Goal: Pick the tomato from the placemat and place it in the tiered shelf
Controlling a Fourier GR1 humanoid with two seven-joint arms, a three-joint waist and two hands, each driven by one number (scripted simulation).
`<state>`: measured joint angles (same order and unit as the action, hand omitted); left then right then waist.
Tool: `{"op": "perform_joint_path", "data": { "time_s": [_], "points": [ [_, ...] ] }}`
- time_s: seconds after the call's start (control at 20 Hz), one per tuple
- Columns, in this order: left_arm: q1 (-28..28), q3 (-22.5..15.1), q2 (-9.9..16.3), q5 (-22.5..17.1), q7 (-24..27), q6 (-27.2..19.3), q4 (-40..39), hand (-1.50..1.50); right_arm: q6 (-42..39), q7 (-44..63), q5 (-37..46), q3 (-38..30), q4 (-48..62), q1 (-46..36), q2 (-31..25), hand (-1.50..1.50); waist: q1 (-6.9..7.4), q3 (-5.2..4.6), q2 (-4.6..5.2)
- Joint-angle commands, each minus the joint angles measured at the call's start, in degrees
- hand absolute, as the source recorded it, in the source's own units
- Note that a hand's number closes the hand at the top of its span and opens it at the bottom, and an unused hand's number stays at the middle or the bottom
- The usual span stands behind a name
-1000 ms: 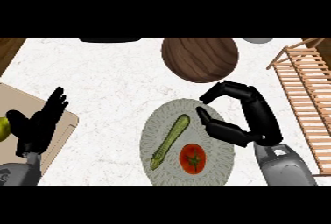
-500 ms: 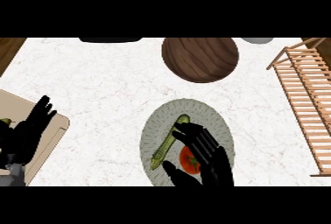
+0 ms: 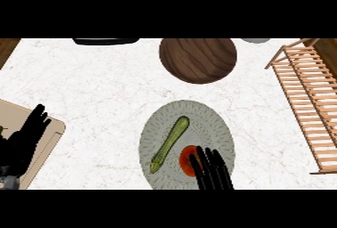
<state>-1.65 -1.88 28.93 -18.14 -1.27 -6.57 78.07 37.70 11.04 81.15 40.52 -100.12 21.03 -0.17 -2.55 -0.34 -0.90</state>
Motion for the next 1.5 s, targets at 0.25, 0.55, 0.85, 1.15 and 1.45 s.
{"op": "perform_joint_path", "data": {
  "time_s": [0.25,0.55,0.85,1.15,1.45],
  "points": [
    [1.4,0.5,0.3,0.4,-0.8,-0.2,-0.4,0.00,-26.0,18.4,27.8,4.6,-4.0,9.2,0.2,-1.50,0.26,-0.09,0.77],
    [0.2,-0.8,-1.0,0.7,-0.8,0.8,1.5,0.00,-49.3,32.4,34.3,14.0,-11.3,0.9,0.2,-1.50,2.67,0.21,1.02],
    [-2.2,-2.0,-4.0,3.4,0.1,-1.3,4.7,0.00,-58.0,41.1,24.4,16.6,-7.0,-11.1,-0.1,-1.50,3.21,0.33,1.00],
    [2.0,0.4,-2.2,3.5,-1.9,1.5,1.3,0.00,-58.3,44.4,17.6,13.0,-3.8,-17.9,-0.1,-1.50,2.88,0.35,0.98],
    [-1.8,3.3,-1.8,2.6,-0.8,4.8,3.3,0.00,-57.8,40.4,14.6,5.2,-1.1,-23.9,0.1,-1.50,2.95,0.35,0.90]
  ]
}}
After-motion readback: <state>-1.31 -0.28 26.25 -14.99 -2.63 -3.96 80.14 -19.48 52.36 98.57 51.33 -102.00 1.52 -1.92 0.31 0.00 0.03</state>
